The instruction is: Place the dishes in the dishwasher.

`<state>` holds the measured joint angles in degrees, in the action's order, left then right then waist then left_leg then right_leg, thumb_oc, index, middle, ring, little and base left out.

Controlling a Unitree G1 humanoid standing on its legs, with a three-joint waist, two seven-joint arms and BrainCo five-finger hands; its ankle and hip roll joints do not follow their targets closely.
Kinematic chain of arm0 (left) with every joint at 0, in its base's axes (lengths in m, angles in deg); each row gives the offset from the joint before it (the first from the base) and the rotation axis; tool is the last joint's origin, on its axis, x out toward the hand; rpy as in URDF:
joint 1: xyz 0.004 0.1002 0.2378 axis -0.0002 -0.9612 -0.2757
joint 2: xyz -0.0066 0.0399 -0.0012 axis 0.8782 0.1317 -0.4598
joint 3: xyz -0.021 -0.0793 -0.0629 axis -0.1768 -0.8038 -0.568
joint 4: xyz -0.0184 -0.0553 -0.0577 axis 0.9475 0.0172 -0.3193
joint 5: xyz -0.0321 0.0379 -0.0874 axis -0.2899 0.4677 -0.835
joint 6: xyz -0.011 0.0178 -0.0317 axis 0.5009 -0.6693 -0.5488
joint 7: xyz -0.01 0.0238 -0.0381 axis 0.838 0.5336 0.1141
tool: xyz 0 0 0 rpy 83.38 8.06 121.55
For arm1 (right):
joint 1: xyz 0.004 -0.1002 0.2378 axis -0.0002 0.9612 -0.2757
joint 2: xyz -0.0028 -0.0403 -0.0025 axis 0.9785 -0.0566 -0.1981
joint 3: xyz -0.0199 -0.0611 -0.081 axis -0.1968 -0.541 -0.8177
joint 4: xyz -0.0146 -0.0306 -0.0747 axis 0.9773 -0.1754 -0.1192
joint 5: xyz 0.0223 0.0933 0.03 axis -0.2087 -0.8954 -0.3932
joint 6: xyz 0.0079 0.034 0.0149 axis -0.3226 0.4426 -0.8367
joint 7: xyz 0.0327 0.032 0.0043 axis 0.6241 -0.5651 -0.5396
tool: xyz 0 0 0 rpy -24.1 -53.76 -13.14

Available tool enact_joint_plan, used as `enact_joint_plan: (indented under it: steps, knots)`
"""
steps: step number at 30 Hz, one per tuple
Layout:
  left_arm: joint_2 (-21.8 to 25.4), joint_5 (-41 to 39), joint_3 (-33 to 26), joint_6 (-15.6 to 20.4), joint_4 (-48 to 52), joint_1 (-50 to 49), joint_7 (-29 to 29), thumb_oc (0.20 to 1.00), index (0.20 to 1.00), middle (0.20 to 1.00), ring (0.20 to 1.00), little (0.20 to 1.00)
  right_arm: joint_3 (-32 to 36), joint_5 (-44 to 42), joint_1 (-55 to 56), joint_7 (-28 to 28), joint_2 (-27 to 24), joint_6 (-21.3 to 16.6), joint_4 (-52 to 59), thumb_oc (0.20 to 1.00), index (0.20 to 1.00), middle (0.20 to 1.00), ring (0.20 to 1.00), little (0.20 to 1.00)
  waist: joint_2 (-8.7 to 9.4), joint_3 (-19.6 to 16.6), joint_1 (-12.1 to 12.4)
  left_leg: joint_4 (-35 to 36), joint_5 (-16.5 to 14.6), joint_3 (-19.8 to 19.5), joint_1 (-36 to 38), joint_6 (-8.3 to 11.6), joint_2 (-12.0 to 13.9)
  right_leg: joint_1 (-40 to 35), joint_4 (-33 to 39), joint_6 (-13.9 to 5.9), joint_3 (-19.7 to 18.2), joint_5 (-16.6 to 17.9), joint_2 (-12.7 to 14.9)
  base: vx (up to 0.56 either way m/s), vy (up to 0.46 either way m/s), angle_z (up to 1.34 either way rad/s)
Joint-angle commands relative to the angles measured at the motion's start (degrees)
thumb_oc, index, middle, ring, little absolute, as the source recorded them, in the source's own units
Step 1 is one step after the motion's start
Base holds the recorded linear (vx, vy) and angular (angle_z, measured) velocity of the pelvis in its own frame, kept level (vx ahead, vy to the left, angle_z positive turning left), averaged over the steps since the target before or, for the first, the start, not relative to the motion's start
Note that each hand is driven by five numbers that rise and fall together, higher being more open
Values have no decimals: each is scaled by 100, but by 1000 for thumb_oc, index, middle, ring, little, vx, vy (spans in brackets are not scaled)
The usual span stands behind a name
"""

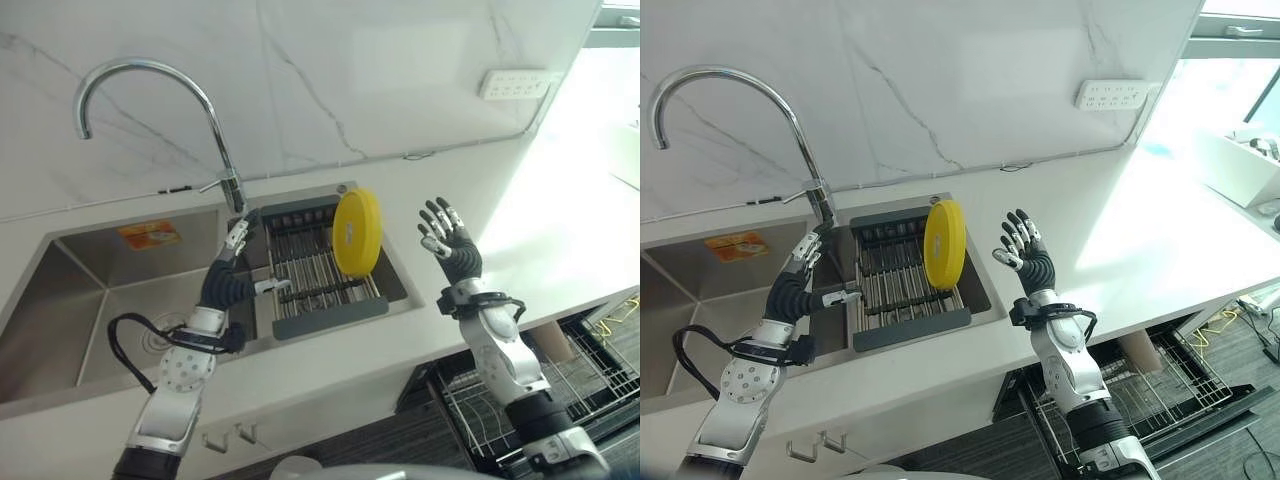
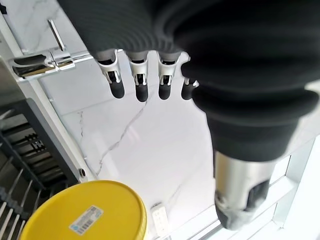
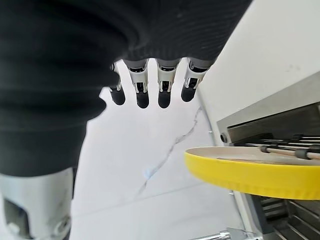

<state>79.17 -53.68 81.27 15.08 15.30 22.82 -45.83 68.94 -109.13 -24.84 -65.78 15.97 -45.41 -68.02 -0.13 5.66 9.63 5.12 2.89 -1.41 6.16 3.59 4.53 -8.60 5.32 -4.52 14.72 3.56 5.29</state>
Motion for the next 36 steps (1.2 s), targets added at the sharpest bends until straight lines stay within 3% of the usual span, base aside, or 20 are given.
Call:
enact_joint_plan:
  steps: [1, 17, 36]
  knots:
    - [281, -88, 190, 379, 221, 481, -66, 1000, 1000, 1000, 1000, 1000, 145, -40, -496, 1, 28, -110, 241, 1000, 1000, 1000, 1000, 1000, -13, -65, 174, -12, -168, 169, 17, 106, 248, -249, -63, -582, 336, -158, 633, 26, -6, 5]
    - [422, -268, 414, 466, 257, 908, -298, 1000, 1000, 1000, 1000, 1000, 167, -546, -1178, 274, 192, -92, -912, 1000, 1000, 1000, 1000, 1000, -120, -90, 317, -12, -128, 26, 15, 133, 268, -302, -70, -585, 395, -148, 658, 31, -17, 4]
    - [496, -957, 514, 258, 233, 1196, -945, 1000, 1000, 1000, 1000, 1000, 39, -327, -1943, -494, -175, 603, -1553, 1000, 1000, 1000, 1000, 1000, -38, -74, 495, -12, -102, -138, 7, 155, 225, -378, -86, -598, 450, -165, 650, 39, -18, 4]
